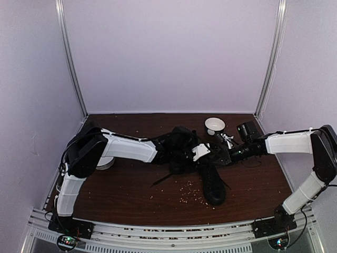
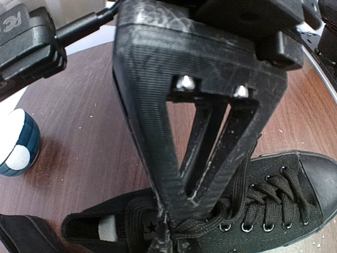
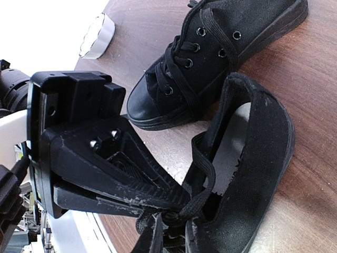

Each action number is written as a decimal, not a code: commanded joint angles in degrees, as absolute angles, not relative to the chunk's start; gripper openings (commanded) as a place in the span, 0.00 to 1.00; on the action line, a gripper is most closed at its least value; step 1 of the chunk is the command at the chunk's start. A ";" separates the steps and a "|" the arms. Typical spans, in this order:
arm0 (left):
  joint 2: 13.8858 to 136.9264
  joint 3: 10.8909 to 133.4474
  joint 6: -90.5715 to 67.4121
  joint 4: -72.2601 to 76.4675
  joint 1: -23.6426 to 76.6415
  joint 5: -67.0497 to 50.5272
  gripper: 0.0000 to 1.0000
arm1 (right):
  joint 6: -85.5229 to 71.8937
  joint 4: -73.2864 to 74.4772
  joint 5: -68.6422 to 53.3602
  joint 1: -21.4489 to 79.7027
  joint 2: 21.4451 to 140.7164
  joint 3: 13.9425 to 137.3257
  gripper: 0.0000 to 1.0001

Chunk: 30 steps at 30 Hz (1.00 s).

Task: Tie the shoes
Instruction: Adjust the loop with the shoelace on the shoe.

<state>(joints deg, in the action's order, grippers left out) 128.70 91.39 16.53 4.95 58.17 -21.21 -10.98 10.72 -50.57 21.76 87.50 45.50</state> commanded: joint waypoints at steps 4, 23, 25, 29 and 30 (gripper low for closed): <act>128.97 91.32 15.82 11.49 57.97 -21.80 0.00 | -11.72 11.25 -50.88 21.62 86.63 44.25 0.17; 128.94 91.23 16.00 11.50 58.01 -21.93 0.00 | -15.36 5.38 -50.69 22.41 88.58 43.66 0.17; 128.94 91.23 16.13 11.32 57.99 -22.03 0.00 | -16.28 3.96 -51.06 22.41 88.95 43.66 0.16; 128.87 91.32 16.17 10.99 57.94 -22.14 0.00 | -16.45 3.86 -51.19 22.41 89.24 43.82 0.00; 128.78 91.26 16.24 10.99 57.98 -22.08 0.00 | -16.25 4.25 -50.76 22.39 88.89 43.76 0.00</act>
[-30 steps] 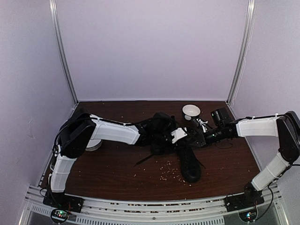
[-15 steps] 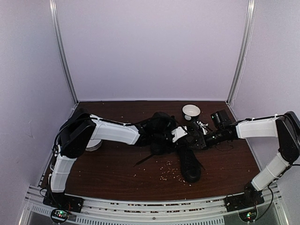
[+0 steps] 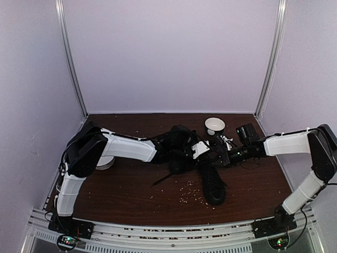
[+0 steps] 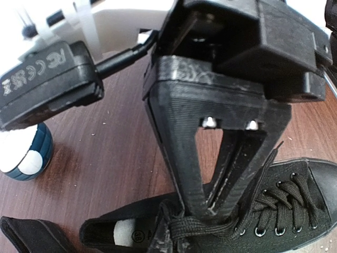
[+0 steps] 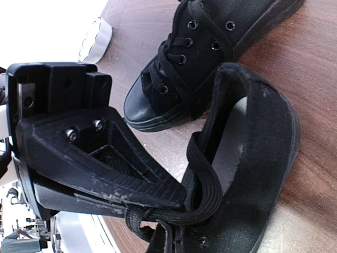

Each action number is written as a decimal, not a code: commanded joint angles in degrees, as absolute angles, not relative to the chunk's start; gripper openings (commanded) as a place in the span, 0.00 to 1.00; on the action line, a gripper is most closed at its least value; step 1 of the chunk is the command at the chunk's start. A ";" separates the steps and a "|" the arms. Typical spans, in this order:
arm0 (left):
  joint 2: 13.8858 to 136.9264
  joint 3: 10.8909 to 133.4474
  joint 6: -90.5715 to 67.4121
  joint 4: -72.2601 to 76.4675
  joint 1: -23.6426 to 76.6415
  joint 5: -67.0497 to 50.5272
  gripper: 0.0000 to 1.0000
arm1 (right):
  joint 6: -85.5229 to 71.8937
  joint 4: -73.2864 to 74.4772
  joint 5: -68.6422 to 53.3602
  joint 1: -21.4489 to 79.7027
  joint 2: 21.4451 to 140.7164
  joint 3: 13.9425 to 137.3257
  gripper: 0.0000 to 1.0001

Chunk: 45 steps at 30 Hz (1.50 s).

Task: Tie the shoes
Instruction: Adjust the loop with the shoelace on the shoe.

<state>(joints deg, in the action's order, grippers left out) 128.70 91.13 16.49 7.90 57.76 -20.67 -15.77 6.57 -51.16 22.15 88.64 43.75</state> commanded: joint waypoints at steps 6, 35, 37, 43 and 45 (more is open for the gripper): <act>128.24 90.72 16.60 10.94 57.84 -21.65 0.00 | -15.11 7.28 -48.09 21.87 85.26 43.36 0.00; 129.78 91.70 18.28 6.77 57.48 -18.90 0.00 | -12.30 16.39 -44.80 21.18 81.71 46.22 0.01; 130.17 92.07 18.35 6.43 57.48 -18.98 0.00 | -12.29 16.54 -44.63 21.18 82.27 46.37 0.02; 130.60 92.54 18.28 6.13 57.48 -19.16 0.00 | -12.43 17.24 -44.73 21.18 83.60 46.85 0.06; 130.72 92.63 18.28 6.12 57.48 -19.25 0.00 | -12.39 17.16 -44.74 21.18 83.51 46.85 0.05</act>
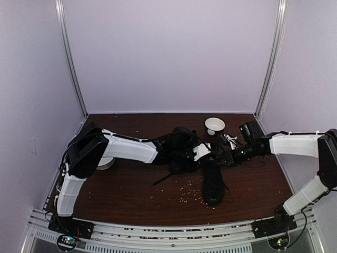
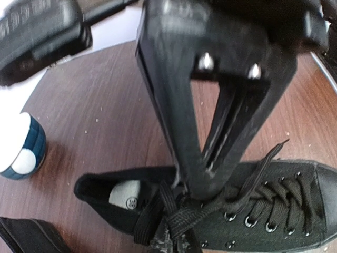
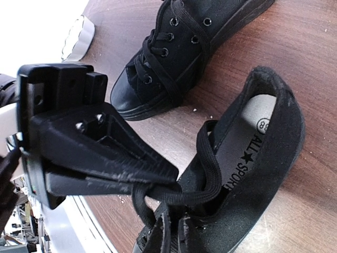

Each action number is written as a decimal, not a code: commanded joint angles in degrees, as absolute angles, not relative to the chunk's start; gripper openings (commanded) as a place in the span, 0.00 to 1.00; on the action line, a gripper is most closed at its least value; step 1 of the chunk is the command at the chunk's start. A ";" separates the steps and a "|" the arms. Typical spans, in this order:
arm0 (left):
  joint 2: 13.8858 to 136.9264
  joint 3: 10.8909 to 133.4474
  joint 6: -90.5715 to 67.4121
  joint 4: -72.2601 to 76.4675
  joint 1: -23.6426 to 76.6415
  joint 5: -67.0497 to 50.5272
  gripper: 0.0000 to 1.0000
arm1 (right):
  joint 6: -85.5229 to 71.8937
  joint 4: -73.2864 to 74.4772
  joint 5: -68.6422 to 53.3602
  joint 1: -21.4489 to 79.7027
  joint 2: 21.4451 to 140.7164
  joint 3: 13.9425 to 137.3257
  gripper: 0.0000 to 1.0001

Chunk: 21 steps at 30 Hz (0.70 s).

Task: Tie the shoes
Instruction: Adjust the loop with the shoelace on the shoe.

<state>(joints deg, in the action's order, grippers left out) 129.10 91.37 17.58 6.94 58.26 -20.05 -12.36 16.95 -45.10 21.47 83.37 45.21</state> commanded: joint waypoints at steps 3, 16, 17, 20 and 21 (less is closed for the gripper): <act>131.00 92.79 18.28 5.93 57.49 -19.31 0.00 | -12.31 17.27 -44.70 21.11 83.06 46.96 0.00; 131.32 93.60 17.85 6.36 57.65 -20.66 0.00 | -11.69 16.94 -44.46 21.18 85.10 47.39 0.06; 131.31 93.52 17.86 6.41 57.65 -20.65 0.00 | -11.62 16.93 -44.73 21.18 85.81 47.95 0.07; 131.31 93.47 17.84 6.36 57.74 -20.81 0.00 | -11.52 16.34 -45.75 21.33 86.82 48.49 0.09; 131.31 93.43 17.82 6.37 57.74 -20.83 0.00 | -11.46 16.36 -46.10 21.43 87.14 48.66 0.10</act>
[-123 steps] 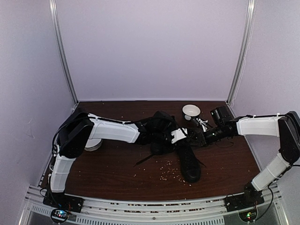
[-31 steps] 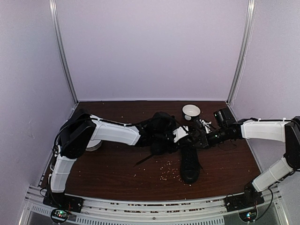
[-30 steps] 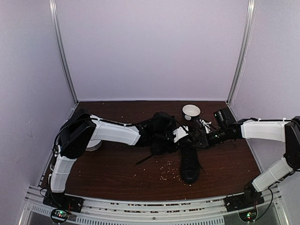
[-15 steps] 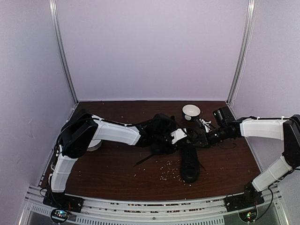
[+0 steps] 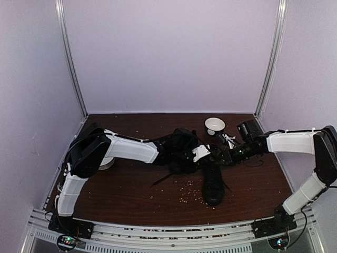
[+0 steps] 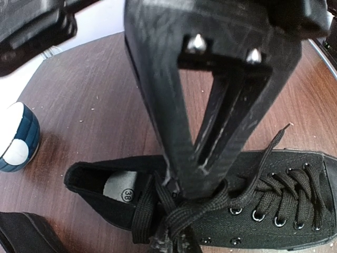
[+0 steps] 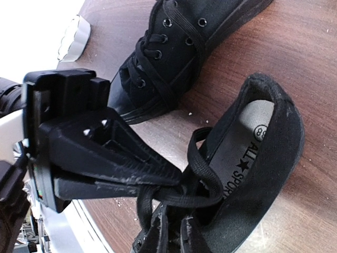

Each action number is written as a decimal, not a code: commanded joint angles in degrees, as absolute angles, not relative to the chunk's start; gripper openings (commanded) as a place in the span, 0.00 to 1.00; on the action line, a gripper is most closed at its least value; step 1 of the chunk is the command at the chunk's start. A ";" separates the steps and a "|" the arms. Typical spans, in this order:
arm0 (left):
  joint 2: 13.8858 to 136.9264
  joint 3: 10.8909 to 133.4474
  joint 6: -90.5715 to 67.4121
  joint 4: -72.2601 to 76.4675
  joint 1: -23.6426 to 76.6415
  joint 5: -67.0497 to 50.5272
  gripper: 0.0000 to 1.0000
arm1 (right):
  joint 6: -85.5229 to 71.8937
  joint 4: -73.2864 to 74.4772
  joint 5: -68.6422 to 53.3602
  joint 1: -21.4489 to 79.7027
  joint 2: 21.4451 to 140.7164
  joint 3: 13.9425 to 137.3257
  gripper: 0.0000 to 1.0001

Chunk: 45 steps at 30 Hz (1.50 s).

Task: Tie the shoes
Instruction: Adjust the loop with the shoelace on the shoe.

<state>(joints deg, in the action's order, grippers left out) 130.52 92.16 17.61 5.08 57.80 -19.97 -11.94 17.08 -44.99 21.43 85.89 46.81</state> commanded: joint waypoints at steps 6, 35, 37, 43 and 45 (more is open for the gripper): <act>131.53 93.50 17.80 6.57 57.83 -21.42 0.00 | -11.14 16.70 -46.78 22.43 88.58 49.13 0.13; 132.11 93.95 17.49 7.03 58.45 -22.68 0.00 | -15.35 12.50 -43.60 25.04 93.24 48.58 0.17; 132.17 94.03 17.49 7.03 58.45 -22.67 0.00 | -15.58 12.40 -43.67 25.18 93.42 48.60 0.17; 132.00 94.04 17.49 7.12 58.43 -22.55 0.00 | -15.64 12.49 -44.24 25.61 93.33 48.65 0.01; 131.78 93.84 17.61 7.06 58.45 -22.27 0.00 | -15.69 12.71 -44.45 25.46 92.74 48.59 0.00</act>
<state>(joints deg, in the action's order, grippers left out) 131.72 92.27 17.58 4.10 57.80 -20.75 -15.44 12.95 -44.51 24.51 92.25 47.81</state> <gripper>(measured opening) 0.005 0.012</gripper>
